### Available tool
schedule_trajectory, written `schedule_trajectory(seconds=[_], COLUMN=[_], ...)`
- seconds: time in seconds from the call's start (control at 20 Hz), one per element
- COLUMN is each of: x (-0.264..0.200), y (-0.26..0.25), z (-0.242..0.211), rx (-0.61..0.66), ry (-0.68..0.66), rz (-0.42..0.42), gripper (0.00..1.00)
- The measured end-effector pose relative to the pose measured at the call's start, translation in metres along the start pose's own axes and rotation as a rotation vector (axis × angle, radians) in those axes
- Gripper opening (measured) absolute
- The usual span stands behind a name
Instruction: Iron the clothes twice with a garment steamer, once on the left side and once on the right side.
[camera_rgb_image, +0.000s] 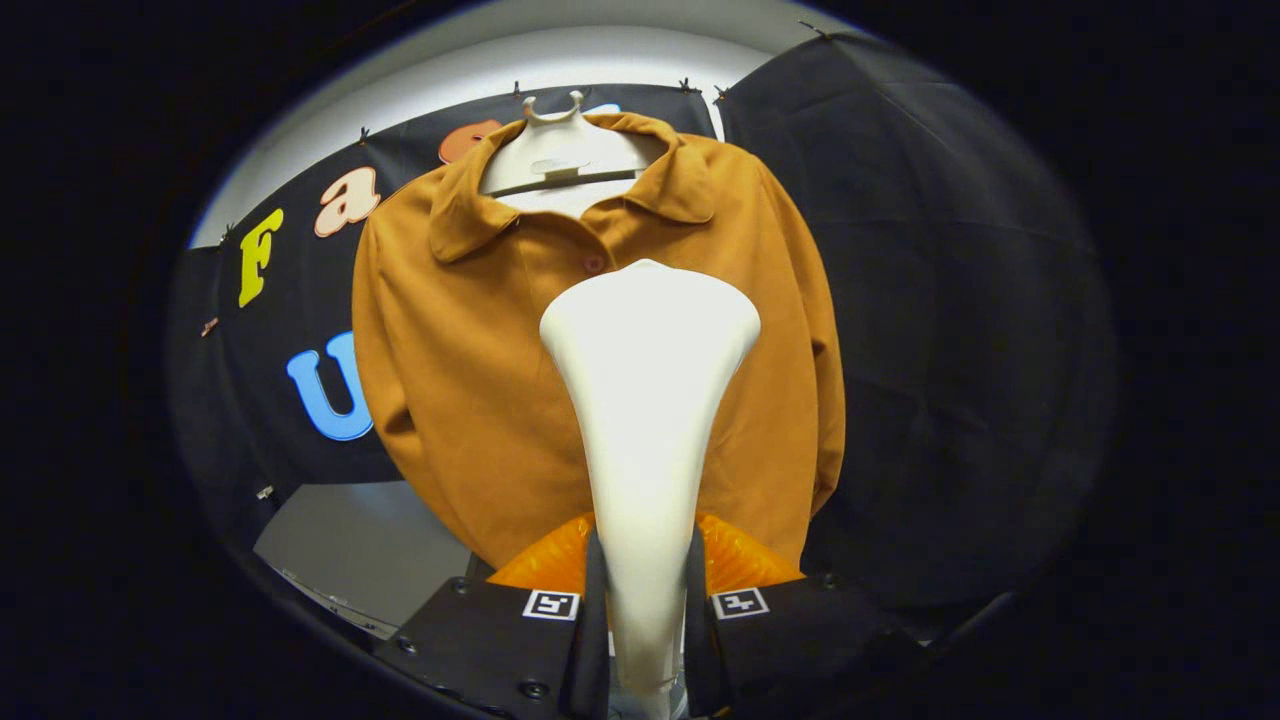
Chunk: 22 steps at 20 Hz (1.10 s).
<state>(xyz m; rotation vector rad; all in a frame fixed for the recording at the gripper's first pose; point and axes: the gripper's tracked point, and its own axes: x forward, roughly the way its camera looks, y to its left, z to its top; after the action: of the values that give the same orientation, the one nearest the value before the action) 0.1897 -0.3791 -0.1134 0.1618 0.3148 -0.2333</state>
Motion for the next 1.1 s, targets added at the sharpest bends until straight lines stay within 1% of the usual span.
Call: schedule_trajectory(seconds=[0.2, 0.4, 0.6, 0.9, 1.1], x=[0.012, 0.034, 0.057, 0.068, 0.071], y=[-0.025, -0.036, -0.045, -0.053, -0.057], z=[0.027, 0.03, 0.012, -0.026, -0.063], rx=[0.036, 0.07, 0.086, 0.085, 0.08], ry=[-0.038, -0.026, 0.018, 0.088, 0.169], rz=[-0.006, 0.013, 0.006, 0.003, -0.012], gripper=[0.33, 0.33, 0.33, 0.33, 0.33])
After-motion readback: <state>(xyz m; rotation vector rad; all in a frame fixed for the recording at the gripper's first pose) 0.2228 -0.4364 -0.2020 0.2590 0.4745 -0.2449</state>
